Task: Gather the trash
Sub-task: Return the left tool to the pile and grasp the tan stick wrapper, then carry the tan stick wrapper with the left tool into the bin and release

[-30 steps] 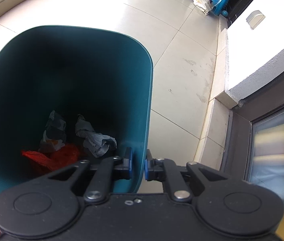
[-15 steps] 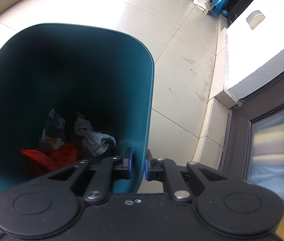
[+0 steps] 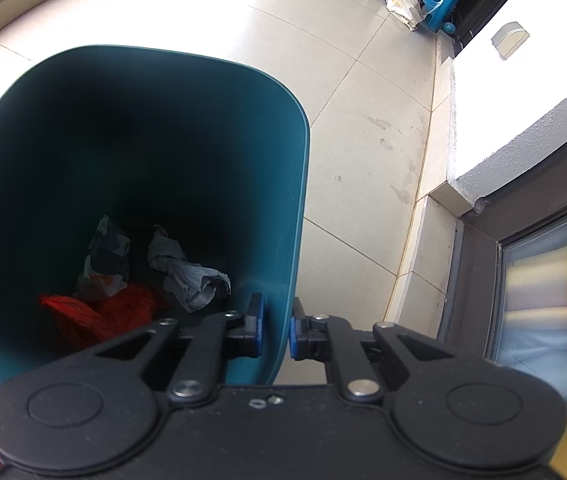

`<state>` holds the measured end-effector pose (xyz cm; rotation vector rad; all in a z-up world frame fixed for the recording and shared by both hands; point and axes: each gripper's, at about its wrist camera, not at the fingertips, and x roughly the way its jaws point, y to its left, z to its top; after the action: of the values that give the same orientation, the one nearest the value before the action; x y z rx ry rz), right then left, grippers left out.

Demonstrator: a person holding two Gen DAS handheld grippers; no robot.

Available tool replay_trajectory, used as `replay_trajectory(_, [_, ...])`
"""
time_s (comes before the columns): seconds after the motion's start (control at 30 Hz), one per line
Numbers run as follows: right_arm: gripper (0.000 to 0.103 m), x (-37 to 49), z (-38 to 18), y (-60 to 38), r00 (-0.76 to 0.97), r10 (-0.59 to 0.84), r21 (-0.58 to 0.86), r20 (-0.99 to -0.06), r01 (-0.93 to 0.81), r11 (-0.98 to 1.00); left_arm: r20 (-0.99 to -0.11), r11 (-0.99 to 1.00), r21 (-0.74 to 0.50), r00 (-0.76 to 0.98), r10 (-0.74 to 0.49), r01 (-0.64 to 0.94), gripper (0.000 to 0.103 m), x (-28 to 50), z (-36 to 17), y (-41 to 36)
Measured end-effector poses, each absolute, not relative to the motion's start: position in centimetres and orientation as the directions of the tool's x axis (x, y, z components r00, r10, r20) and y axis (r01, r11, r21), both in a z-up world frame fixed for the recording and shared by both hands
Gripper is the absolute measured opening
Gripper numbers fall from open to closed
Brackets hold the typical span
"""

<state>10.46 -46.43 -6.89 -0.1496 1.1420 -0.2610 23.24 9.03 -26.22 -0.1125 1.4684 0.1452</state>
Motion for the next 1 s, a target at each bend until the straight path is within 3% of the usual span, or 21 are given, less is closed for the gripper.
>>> replay_trajectory(0.4, [0.010,10.2,-6.7,-46.2,0.404,-0.274,-0.252,-0.873,0.108,0.962,-0.983,0.991,-0.067,0.179,-0.044,-0.120,0.021,20.5,-18.5,6.7])
replay_trajectory(1.0, [0.007,9.9,-5.8,-45.4,0.449,-0.249,-0.239,-0.858,0.081,0.968,-0.897,0.952,-0.115,0.383,-0.222,0.283,0.021,20.5,-1.5,-8.9])
